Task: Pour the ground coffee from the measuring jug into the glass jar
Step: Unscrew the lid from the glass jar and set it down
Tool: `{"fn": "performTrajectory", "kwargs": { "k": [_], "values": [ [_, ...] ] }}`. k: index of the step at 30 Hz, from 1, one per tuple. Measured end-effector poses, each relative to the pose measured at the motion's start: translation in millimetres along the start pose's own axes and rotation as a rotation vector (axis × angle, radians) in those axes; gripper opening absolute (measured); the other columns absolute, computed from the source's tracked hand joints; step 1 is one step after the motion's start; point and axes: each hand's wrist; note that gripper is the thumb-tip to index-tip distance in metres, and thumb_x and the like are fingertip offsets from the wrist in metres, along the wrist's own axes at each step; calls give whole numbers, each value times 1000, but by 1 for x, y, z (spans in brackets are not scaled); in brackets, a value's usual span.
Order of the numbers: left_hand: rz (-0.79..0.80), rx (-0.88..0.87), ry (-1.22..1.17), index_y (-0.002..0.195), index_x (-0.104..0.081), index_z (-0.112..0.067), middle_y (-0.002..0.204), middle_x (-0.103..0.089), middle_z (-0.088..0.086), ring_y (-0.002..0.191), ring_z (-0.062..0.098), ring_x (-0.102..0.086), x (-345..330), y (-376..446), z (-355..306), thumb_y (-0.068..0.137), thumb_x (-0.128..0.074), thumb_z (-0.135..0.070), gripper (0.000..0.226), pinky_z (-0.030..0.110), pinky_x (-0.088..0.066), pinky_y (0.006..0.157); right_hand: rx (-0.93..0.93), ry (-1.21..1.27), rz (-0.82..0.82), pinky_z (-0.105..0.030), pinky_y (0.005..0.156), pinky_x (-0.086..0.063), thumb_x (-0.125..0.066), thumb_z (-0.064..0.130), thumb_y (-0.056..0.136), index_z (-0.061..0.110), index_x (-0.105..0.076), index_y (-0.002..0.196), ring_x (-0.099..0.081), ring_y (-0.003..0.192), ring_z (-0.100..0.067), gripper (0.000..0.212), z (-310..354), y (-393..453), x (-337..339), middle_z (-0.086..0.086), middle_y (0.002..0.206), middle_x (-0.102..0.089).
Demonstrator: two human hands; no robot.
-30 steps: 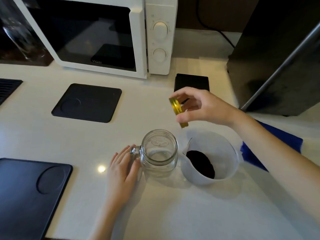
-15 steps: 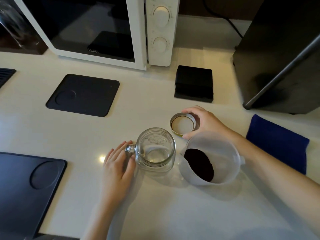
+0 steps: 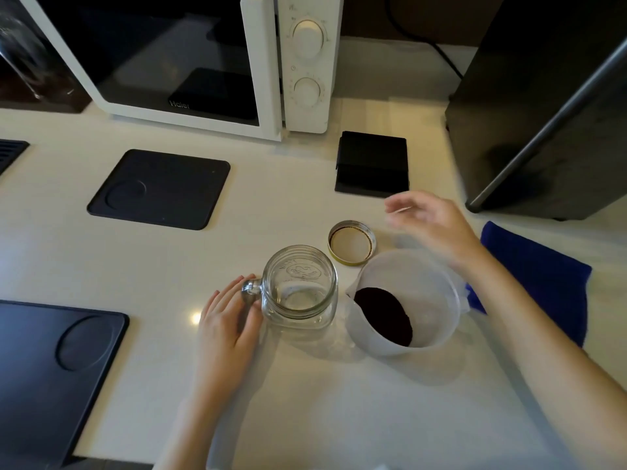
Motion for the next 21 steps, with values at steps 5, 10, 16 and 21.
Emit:
{"fn": "performTrajectory", "kwargs": {
  "k": [5, 10, 16, 21],
  "values": [
    [-33, -44, -48, 71, -54, -13, 73, -59, 15, 86, 46, -56, 2, -1, -2, 84, -38, -35, 30, 57, -46, 76, 38, 169, -327, -18, 68, -52, -51, 17, 87, 24, -68, 79, -62, 72, -9, 20, 4, -58, 15, 8, 70, -69],
    [29, 89, -300, 104, -60, -25, 93, -68, -3, 98, 20, -61, 7, 3, 4, 71, -49, -41, 39, 38, -46, 82, -113, 300, -483, -37, 76, -48, -49, 32, 79, 25, -66, 79, -61, 80, -19, 18, -13, -109, -9, 7, 73, -68],
    [-26, 79, -669, 74, -64, -32, 70, -65, -16, 71, 4, -54, 9, 14, -15, 74, -44, -32, 21, 17, -41, 67, -127, 295, -535, -14, 60, -42, -55, 47, 65, 24, -56, 70, -51, 65, 1, 24, -16, -120, -29, 16, 65, -59],
    [-147, 268, -787, 42, -51, -26, 40, -42, -16, 43, -1, -34, -3, 26, -27, 71, -45, -23, 30, 15, -26, 43, -146, 320, -548, -19, 48, -32, -54, 42, 65, 12, -40, 56, -38, 54, -8, 34, -16, -114, -37, -1, 57, -41]
  ]
}}
Point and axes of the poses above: each hand's wrist, its own y-axis towards the middle knuckle, its own x-axis out of the back of the hand, z = x × y
